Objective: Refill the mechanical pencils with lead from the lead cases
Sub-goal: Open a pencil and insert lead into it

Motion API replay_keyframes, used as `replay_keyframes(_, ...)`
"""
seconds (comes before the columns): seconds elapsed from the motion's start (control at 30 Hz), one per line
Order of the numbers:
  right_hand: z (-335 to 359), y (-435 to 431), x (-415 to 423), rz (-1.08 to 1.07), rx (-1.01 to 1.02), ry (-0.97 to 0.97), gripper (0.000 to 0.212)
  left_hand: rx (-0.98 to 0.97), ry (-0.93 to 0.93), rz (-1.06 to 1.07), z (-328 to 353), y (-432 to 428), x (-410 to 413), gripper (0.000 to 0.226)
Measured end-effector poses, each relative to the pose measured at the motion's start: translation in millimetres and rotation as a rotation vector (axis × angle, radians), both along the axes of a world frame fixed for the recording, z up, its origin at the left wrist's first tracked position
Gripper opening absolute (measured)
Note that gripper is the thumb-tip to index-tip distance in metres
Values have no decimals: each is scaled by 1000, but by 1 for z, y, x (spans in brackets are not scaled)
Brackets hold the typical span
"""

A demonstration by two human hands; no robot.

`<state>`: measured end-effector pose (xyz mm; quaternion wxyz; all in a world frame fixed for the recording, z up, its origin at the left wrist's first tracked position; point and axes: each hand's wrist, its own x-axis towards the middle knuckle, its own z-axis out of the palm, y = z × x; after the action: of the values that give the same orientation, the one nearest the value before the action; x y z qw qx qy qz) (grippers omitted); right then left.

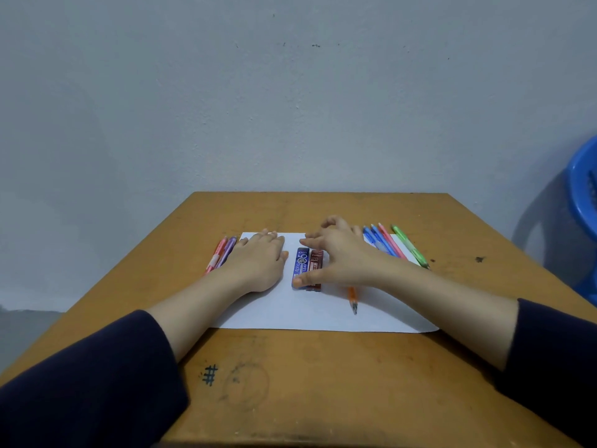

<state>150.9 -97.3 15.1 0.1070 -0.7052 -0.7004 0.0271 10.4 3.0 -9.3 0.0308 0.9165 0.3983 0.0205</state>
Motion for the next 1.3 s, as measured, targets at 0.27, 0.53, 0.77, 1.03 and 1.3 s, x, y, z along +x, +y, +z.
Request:
replay_keyframes(0.27,-6,7,-1,-59,-87,126,82,-8,11,3,1,-1,0,52)
replay_keyframes(0.53,-2,2,-5,-44,110,150,90,-4,11,1,1,-1,1,51)
replay_keyframes(0.77,-8,-4,-5,-44,366,485,70,-4,-2,-1,0,0,0,51)
replay_keyframes(1.03,0,-16,-8,-28,422,861,37,-9,-37,3,0,0,0,51)
replay_keyframes(1.3,10,-16,7,-131,530,1087,27,116,-311,-31,9,-11,0,45)
